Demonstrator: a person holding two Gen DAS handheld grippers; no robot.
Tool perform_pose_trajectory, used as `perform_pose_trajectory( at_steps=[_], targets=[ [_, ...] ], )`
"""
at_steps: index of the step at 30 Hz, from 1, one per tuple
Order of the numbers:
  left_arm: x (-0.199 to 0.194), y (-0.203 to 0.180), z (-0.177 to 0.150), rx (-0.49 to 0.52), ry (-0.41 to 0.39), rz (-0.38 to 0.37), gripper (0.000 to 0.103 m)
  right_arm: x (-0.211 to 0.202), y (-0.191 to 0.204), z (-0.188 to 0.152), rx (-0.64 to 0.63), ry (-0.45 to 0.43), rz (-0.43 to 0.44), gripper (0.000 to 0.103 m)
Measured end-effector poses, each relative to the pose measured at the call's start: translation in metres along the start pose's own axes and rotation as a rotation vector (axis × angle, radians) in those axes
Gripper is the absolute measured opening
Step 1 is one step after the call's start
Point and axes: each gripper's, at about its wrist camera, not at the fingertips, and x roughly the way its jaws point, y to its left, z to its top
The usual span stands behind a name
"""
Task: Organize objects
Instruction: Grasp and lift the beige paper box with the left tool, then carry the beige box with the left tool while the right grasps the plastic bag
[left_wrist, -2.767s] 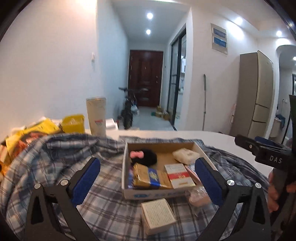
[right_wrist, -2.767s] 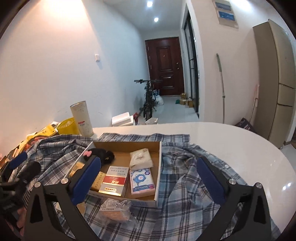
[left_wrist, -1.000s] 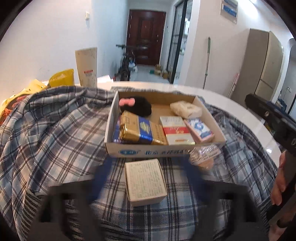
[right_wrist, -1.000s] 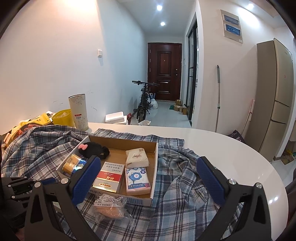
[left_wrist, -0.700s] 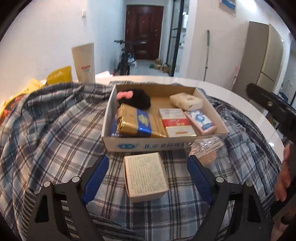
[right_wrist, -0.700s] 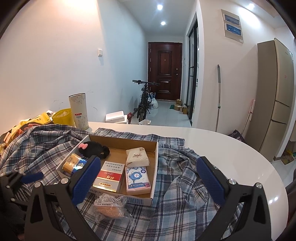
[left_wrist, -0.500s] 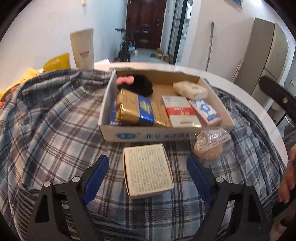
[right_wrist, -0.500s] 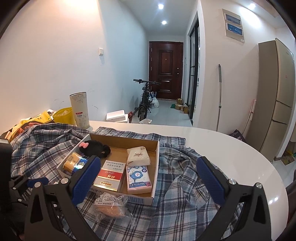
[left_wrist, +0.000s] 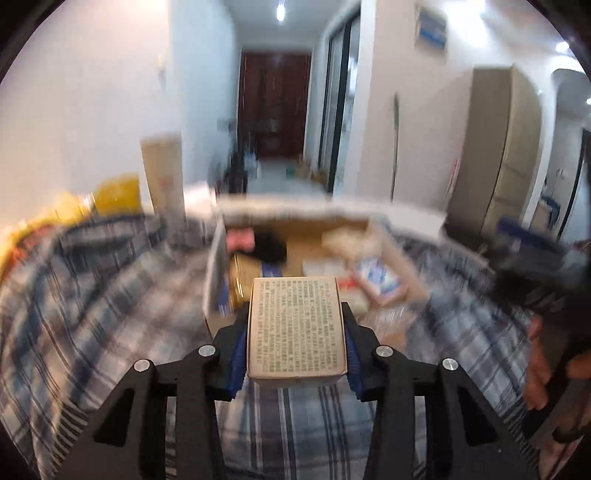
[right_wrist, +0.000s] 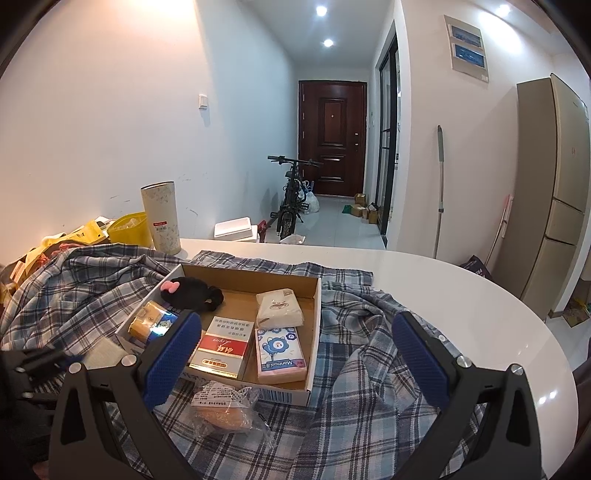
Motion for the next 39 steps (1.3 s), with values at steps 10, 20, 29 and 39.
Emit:
perform_pose_trajectory(
  at_steps=[10, 20, 29, 39],
  targets=[
    [-0.048, -0.007, 0.004, 0.048, -0.299, 0.005, 0.045, 0.017, 0.012, -0.012, 0.009, 0.112, 0.102, 0.103],
    [-0.024, 0.01, 0.006, -0.039, -0.166, 0.003, 0.045, 0.036, 0.02, -0.026, 0.005, 0.238, 0.156, 0.103],
    [-0.019, 0.009, 0.003, -0.037, -0.148, -0.011, 0.045, 0.059, 0.04, -0.047, -0.07, 0.377, 0.19, 0.094],
    [-0.024, 0.004, 0.004, -0.015, -0.156, -0.026, 0.045, 0.071, 0.041, -0.058, -0.068, 0.461, 0.191, 0.067]
  ],
)
